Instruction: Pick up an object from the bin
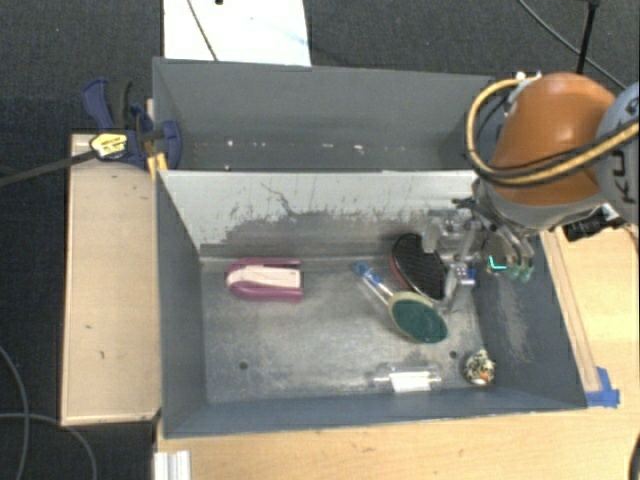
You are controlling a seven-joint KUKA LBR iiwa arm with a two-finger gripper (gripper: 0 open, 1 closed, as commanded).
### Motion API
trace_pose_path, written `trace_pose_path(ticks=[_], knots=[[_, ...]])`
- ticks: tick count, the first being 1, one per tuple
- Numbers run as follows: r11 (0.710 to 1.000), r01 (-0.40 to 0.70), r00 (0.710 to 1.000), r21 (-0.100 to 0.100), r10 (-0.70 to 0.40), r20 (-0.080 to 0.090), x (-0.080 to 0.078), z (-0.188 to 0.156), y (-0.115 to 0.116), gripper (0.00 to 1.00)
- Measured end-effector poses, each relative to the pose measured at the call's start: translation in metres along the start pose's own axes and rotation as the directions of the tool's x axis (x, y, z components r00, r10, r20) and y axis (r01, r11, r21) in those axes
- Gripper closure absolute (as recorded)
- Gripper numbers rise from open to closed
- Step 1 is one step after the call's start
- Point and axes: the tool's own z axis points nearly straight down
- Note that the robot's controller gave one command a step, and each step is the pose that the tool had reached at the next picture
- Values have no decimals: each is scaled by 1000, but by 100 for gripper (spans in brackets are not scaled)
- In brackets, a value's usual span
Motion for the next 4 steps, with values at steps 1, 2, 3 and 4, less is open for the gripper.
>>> trace_pose_path(ticks=[1,2,3,4], knots=[[999,-45,999,1,45,3,-8,101,-42,0],[999,-40,999,1,40,7,-9,97,-41,100],[1000,-24,1000,-1,24,5,15,86,-17,100],[971,-240,971,-1,240,4,51,86,-6,100]])
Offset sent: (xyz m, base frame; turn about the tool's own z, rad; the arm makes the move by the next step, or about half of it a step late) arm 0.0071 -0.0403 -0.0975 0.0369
